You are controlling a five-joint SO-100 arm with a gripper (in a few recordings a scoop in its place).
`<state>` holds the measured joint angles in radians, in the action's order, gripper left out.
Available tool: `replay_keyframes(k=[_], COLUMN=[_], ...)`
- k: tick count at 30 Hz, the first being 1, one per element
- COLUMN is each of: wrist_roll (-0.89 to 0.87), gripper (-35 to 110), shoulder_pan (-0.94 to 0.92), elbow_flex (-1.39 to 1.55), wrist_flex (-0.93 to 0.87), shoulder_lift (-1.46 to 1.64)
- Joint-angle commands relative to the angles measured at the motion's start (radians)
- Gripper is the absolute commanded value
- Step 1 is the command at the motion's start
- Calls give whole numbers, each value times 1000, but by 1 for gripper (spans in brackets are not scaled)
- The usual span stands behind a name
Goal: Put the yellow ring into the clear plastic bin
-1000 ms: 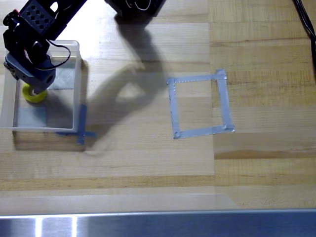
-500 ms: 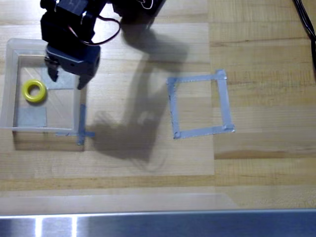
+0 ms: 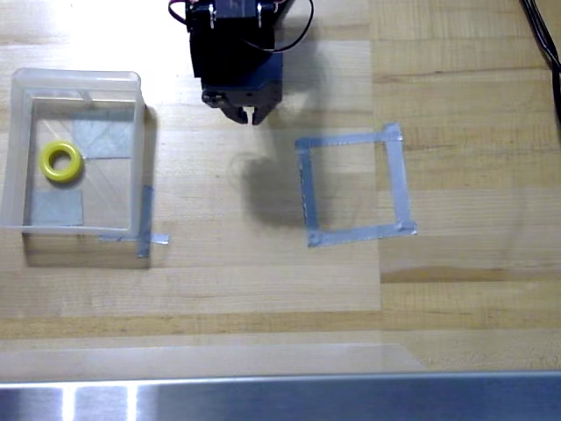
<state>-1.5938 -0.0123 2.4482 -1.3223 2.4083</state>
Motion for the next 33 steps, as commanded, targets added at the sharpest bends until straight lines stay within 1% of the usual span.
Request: replay_keyframes(k=[1,5,10,14,18,33], wrist_roll=[-35,-46,-49,-49,-49,-48], gripper=[2,2,3,2,2,2], shoulder_pan=[28,31,31,25,23,18], elbow_flex=[170,356,528,609,647,647], wrist_flex=[112,196,213,213,209,192], shoulder_lift=[201,373,529,611,635,624])
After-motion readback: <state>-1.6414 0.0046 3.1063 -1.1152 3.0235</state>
